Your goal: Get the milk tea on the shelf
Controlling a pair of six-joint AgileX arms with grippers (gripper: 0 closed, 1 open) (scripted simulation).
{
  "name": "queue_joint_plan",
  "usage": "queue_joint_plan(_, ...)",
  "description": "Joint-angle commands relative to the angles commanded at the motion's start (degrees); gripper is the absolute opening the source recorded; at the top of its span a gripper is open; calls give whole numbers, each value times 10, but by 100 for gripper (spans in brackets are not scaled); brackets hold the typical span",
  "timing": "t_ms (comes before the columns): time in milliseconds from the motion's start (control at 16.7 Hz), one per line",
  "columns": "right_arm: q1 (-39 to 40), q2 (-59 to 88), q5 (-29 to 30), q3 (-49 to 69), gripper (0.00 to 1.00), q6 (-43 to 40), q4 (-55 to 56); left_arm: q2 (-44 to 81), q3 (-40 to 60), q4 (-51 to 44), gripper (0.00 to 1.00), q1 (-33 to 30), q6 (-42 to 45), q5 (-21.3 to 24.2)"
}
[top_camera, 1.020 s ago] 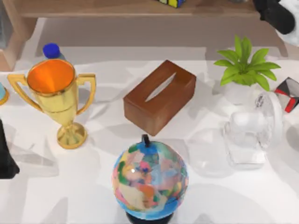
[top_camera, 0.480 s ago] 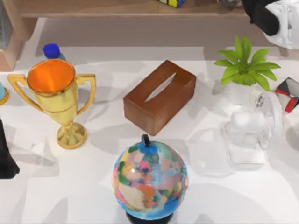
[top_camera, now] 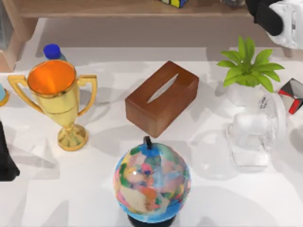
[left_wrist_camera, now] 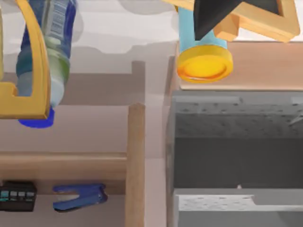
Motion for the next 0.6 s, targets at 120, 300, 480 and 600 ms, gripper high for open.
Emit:
queue_joint_plan(120,0,0,0,0,60,0,0,0,0,0,100,0,0,0)
queue_joint_plan(300,0,0,0,0,83,0,0,0,0,0,100,0,0,0)
queue_joint_plan(480,0,0,0,0,100,0,0,0,0,0,100,0,0,0)
queue_joint_plan(600,0,0,0,0,100,0,0,0,0,0,100,0,0,0)
